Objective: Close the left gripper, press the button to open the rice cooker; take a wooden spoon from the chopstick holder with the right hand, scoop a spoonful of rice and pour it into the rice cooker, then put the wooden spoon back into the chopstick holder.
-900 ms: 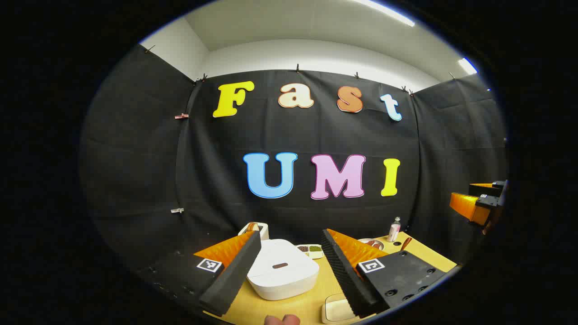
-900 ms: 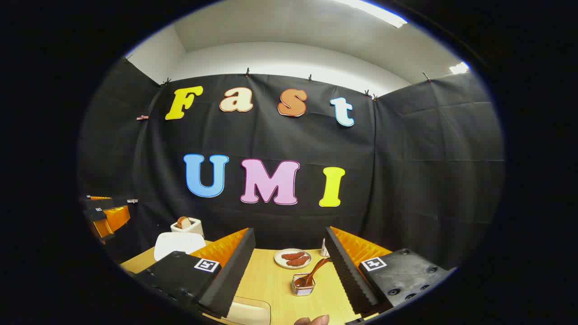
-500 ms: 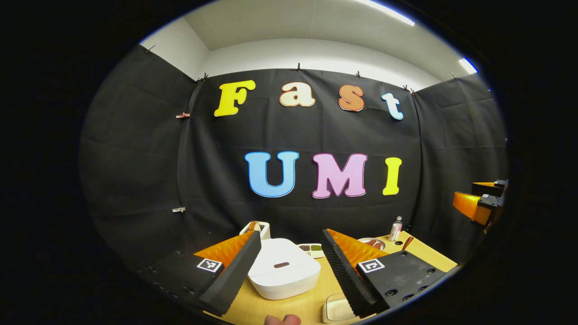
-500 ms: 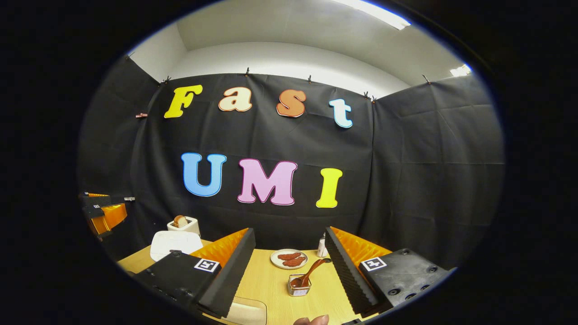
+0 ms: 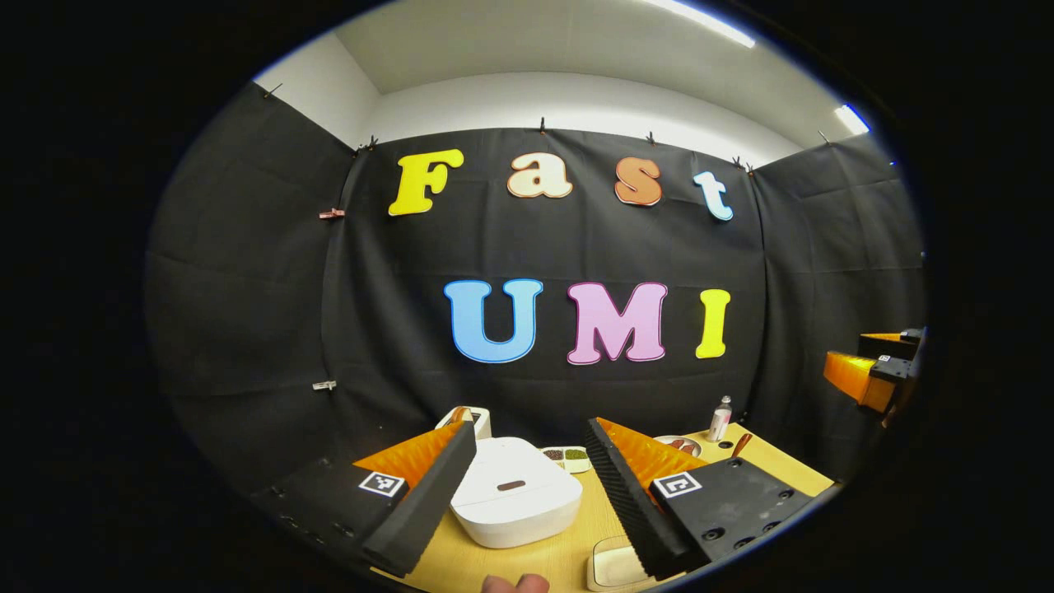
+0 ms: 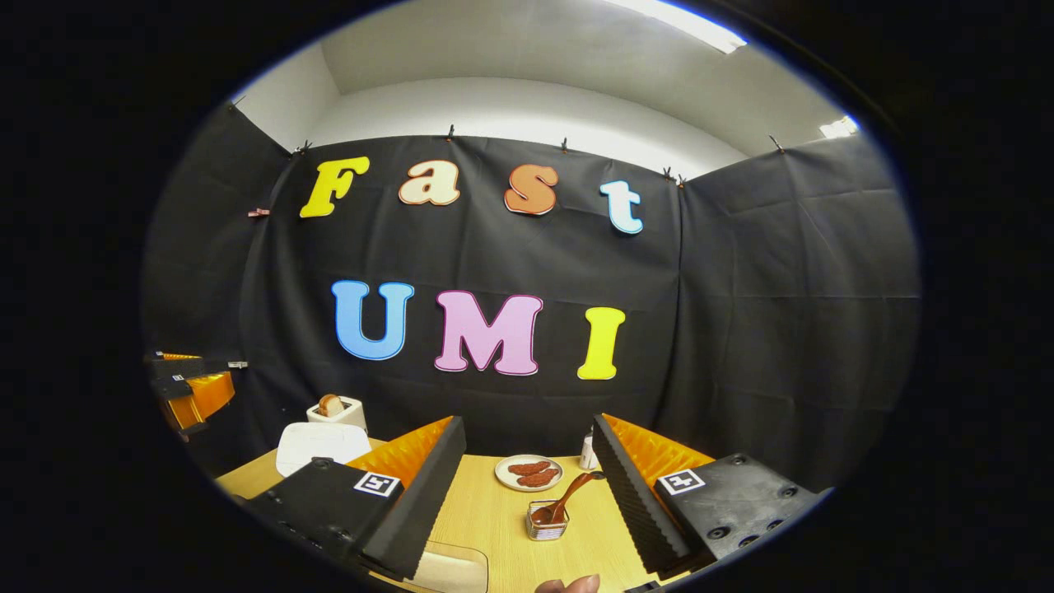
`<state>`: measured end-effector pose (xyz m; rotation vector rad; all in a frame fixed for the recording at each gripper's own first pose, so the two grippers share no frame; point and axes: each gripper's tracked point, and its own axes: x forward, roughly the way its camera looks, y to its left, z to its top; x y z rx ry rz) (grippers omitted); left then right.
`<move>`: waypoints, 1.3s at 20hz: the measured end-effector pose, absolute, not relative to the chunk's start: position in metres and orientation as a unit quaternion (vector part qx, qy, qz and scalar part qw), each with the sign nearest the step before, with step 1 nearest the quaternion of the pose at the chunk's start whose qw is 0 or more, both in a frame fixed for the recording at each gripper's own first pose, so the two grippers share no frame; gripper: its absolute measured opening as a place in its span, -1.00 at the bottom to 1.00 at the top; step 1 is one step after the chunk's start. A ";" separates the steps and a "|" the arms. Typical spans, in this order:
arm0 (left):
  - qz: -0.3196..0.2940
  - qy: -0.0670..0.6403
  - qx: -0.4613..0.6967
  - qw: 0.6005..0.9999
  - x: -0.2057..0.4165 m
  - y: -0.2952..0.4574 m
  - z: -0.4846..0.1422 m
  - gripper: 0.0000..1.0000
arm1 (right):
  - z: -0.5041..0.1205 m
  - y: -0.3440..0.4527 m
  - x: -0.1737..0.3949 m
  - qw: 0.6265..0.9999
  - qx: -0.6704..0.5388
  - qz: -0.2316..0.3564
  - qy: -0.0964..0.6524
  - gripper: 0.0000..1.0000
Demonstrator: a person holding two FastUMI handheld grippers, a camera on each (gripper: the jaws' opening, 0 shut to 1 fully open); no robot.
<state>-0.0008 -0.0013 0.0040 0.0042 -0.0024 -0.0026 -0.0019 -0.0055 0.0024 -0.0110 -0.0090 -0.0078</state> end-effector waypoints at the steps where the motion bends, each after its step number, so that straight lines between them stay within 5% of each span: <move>1: -0.001 -0.001 0.002 1.000 -0.001 -0.001 0.004 0.87 | 0.003 -0.006 -0.002 1.000 -0.007 -0.004 -0.005 0.95; 8: -0.015 0.003 0.000 1.000 0.003 -0.005 0.002 0.87 | 0.002 -0.003 -0.001 1.000 -0.012 -0.002 -0.005 0.92; 10: -0.022 0.002 -0.013 1.000 0.004 -0.006 0.004 0.73 | 0.002 -0.003 -0.001 1.000 -0.011 -0.003 -0.006 0.95; 12: -0.036 0.010 -0.026 0.999 0.007 -0.010 -0.001 0.46 | 0.003 -0.003 0.001 1.000 -0.013 -0.003 -0.006 0.95; 17: -0.056 0.078 -0.028 0.995 0.024 -0.006 -0.041 -0.83 | 0.001 -0.001 0.004 1.000 -0.002 -0.002 -0.009 0.95; 26: -0.122 0.147 -0.100 0.976 0.104 0.027 -0.098 -0.89 | -0.010 -0.010 0.012 1.000 -0.021 -0.010 0.002 0.95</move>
